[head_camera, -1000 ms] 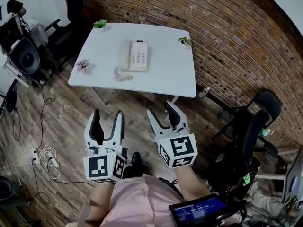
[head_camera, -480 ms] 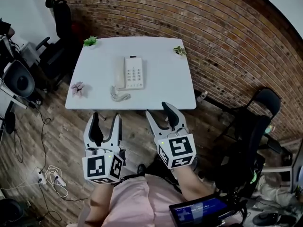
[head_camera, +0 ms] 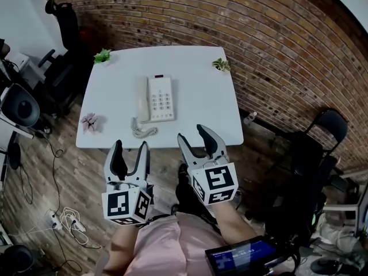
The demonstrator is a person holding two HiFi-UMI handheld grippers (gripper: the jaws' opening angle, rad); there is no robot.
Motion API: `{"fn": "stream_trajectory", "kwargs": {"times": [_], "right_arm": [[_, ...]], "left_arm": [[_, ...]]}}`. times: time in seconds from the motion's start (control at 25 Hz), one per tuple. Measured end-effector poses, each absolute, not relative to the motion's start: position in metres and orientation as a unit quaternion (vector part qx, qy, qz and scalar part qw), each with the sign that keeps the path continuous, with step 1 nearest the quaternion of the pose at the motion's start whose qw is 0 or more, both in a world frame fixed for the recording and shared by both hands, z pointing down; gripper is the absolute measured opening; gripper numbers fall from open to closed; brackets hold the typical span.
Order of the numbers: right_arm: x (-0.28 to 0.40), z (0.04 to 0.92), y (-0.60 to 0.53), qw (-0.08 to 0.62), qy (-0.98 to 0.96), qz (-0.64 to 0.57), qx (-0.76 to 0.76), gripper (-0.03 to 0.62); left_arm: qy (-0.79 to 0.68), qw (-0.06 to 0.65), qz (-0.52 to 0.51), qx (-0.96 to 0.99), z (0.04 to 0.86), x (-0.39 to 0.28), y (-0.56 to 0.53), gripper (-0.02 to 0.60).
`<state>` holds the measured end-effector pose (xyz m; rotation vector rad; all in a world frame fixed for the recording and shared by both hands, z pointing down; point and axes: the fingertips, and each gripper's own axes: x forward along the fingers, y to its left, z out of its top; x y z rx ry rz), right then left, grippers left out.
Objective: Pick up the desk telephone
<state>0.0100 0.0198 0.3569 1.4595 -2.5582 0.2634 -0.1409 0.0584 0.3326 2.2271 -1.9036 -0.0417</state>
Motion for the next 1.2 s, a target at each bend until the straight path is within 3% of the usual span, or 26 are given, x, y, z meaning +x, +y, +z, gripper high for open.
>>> {"fn": "stream_trajectory", "kwargs": {"times": [0.64,1.2], "right_arm": [[0.016,0.364,-0.152,0.074,-0.870,0.125,0.471,0.233],[-0.010,0.345,-0.224,0.070,-0.883,0.110,0.450,0.241]], "left_arm": [[-0.659,0.115,0.026,0.743,0.337,-0.133,-0.107,0.314],[-0.679,0.109,0.012,0.726,0.317,-0.161,-0.168,0.316]]}}
